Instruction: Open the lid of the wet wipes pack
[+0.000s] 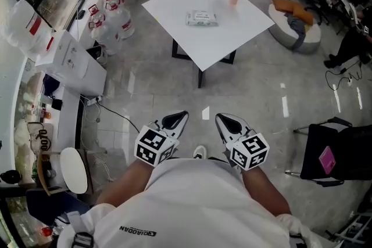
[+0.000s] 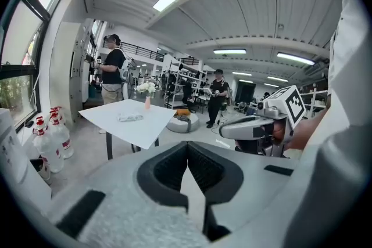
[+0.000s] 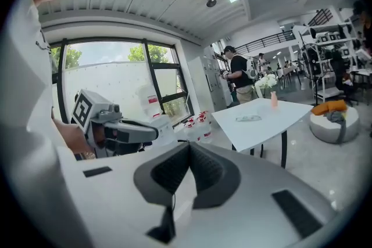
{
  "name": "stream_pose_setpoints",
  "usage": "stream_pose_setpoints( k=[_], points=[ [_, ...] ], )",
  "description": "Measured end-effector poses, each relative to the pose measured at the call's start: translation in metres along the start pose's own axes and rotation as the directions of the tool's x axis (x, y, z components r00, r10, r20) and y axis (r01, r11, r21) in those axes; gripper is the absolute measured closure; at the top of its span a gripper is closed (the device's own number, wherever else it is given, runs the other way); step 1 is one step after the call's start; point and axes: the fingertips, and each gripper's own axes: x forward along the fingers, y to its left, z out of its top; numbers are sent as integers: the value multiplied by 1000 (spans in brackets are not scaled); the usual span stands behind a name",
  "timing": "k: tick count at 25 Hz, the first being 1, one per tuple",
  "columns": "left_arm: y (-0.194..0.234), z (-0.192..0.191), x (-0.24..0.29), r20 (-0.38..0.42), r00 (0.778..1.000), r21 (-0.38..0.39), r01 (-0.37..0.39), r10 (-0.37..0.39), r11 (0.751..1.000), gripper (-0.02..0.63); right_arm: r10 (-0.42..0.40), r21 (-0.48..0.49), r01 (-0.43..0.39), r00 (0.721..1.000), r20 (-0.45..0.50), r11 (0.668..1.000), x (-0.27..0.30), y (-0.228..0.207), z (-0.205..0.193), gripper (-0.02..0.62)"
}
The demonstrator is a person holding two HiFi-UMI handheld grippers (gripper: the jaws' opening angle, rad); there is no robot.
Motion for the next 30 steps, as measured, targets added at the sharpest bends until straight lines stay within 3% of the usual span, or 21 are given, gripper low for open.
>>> stream_pose_setpoints(
  k=[5,18,30],
  points=[
    [1,7,27,-15,1000,-2,-24,24,1000,598,39,0,-39,999,-3,999,5,-20,4,589],
    [17,15,62,-37,999,-12,-33,33,999,598,50,31,-49,999,-19,998,21,-57,5,589],
    [70,43,116,-37,999,-24,2,-2,1000,598,14,48,-12,999,-50,999,70,-108,26,589]
  ],
)
